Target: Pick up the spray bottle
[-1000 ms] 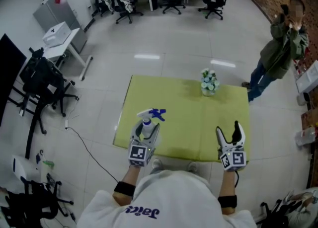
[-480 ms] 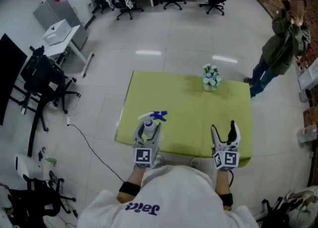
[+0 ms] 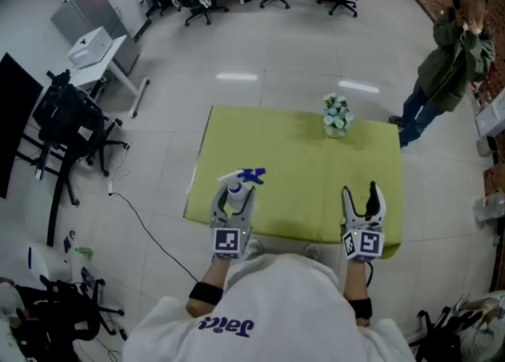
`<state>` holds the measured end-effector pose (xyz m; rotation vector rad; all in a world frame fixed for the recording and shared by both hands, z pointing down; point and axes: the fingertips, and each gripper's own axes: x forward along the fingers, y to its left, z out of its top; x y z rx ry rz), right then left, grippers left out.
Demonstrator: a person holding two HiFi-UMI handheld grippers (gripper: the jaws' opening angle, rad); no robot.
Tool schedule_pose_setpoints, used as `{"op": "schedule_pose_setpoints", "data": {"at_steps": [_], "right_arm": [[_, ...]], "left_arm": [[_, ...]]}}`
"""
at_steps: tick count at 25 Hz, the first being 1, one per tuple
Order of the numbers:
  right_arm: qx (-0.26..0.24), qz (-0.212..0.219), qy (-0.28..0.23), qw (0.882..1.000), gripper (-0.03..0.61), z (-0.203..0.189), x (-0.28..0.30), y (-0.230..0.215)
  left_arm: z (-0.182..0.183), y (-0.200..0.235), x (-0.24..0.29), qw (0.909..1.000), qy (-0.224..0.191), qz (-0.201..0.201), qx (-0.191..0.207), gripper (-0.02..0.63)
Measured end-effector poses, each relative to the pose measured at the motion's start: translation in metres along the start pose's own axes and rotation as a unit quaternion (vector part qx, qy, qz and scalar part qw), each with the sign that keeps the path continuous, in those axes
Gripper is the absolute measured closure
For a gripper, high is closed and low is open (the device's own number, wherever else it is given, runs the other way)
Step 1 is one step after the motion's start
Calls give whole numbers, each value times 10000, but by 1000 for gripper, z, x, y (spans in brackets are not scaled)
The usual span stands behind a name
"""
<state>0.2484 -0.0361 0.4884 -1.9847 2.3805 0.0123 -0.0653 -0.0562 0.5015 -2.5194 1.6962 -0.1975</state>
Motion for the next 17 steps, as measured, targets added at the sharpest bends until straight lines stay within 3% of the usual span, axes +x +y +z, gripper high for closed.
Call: {"op": "schedule_pose_setpoints", "data": {"at_steps": [17], "right_arm": [[-221, 144, -14, 9997, 224, 6, 19, 8]], "left_arm": [[9, 6, 23, 9997, -186, -112, -93, 368]]}}
